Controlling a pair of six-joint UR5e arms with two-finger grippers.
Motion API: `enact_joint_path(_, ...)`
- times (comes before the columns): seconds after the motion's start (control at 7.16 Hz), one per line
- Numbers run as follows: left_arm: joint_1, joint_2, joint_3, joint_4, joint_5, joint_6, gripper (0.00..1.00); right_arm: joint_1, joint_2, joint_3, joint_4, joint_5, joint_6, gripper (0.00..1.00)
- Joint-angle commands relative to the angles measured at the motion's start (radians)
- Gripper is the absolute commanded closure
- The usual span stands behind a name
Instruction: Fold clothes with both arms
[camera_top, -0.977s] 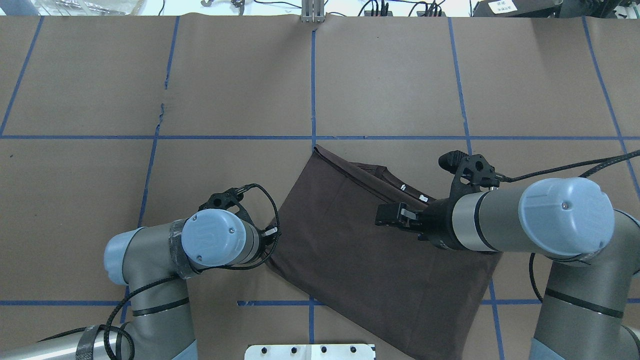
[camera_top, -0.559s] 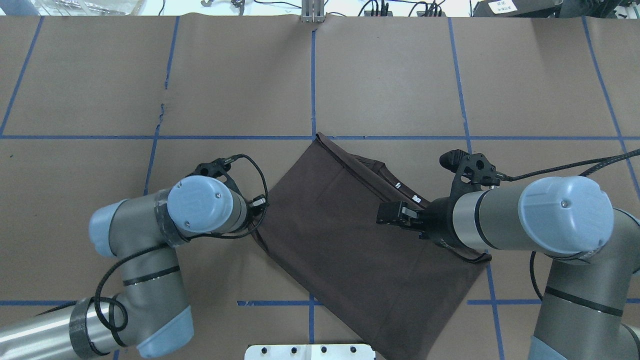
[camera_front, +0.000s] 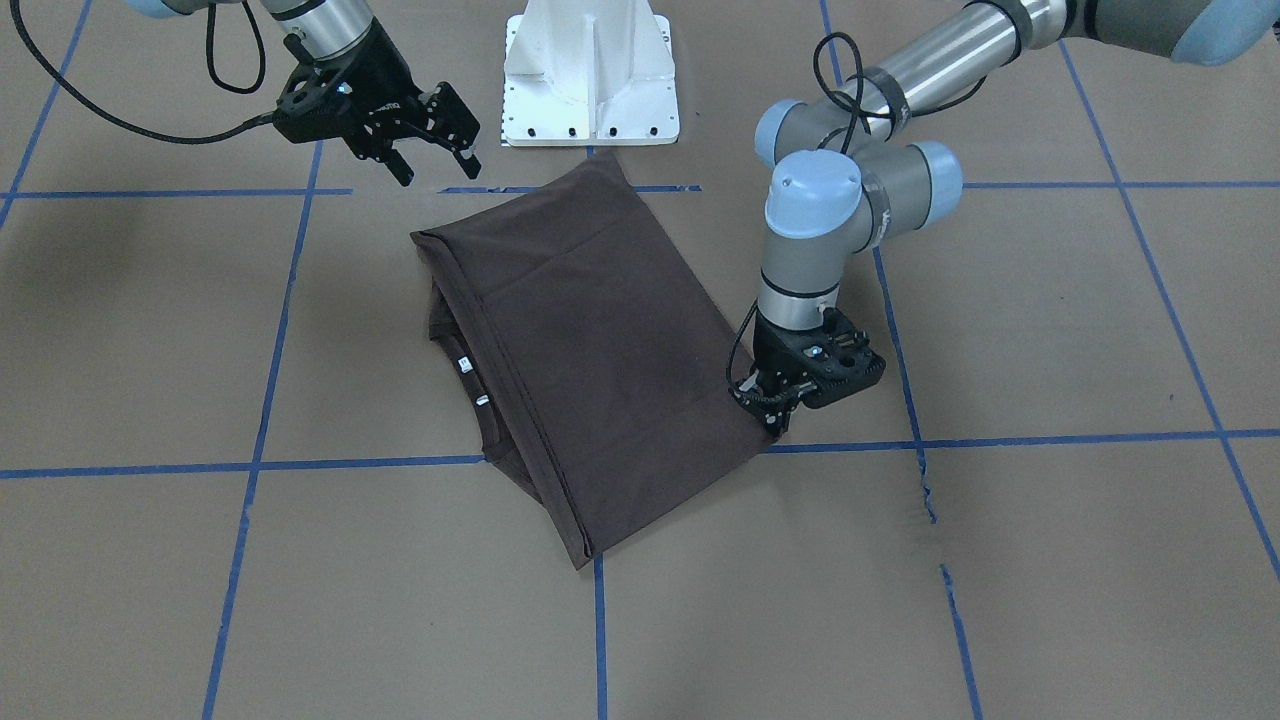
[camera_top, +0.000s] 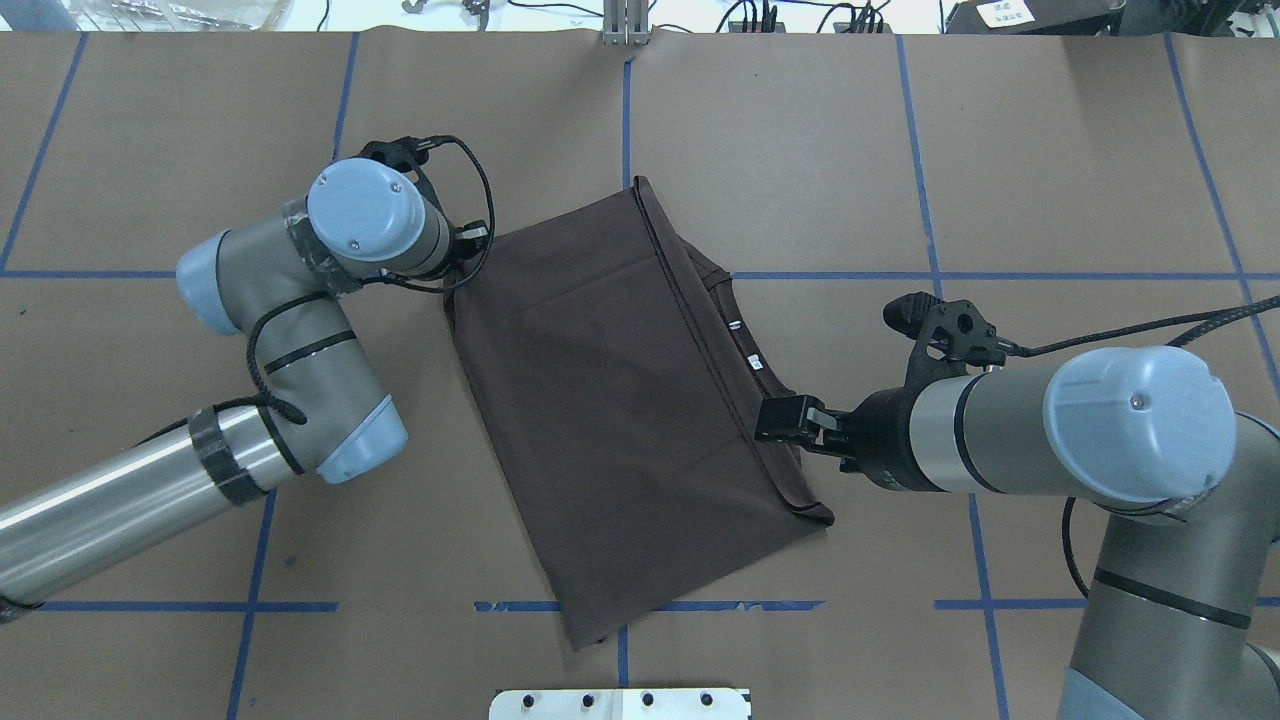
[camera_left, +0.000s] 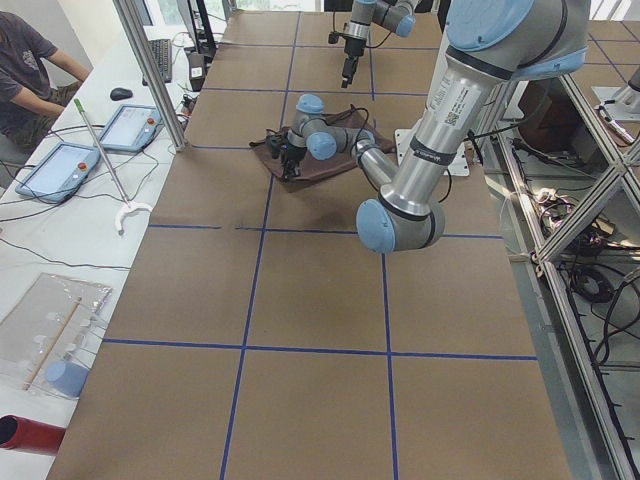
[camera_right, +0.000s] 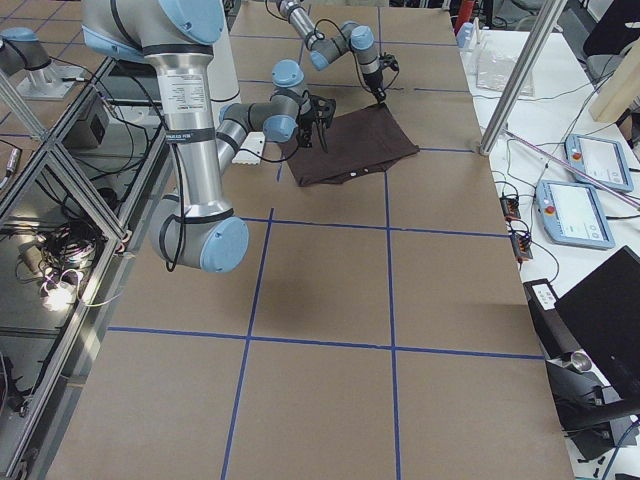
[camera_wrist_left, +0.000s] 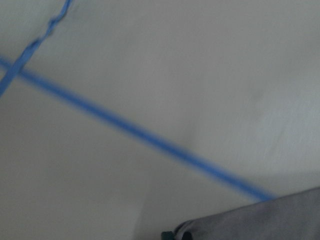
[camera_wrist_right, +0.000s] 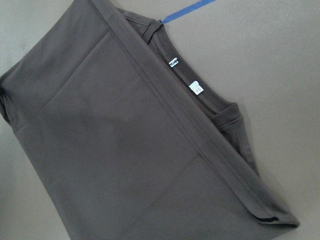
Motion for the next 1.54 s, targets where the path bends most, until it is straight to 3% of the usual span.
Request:
enact_joint_path(0.0,-0.046,-0.178,0.285,-0.186,0.002,0.109,1.0,0.005,0.002,0.005,0.003,0.0,0.0,0.0)
enact_joint_path(0.28,-0.045,-0.255,0.448,-0.339,0.021,0.129,1.0,0.001,0.002,0.008,0.005,0.0,0.0,0.0)
enact_joint_path(0.42,-0.046,-0.254,0.467,-0.346,0.065,0.167,1.0,0.001,0.002,0.005,0.003,0.0,0.0,0.0)
enact_joint_path(0.7,-0.048,-0.256,0.472,-0.346,0.067,0.169,1.0,0.001,0.002,0.0,0.002,-0.003,0.0,0.0)
enact_joint_path(0.84,-0.051,-0.256,0.472,-0.348,0.067,0.168,0.01,0.008,0.001,-0.002,0.0,-0.001,-0.002,0.0)
enact_joint_path(1.12,-0.074,-0.263,0.438,-0.342,0.039,0.166,0.0,0.034,0.001,-0.04,-0.006,0.0,-0.085,0.0)
enact_joint_path(1.26,-0.085,-0.256,0.385,-0.305,-0.057,0.166,0.0,0.046,0.004,-0.085,-0.006,0.0,-0.16,0.0)
enact_joint_path(1.4,-0.085,-0.221,0.301,-0.233,-0.095,0.171,0.0,0.063,0.06,-0.148,-0.052,0.0,-0.261,0.0)
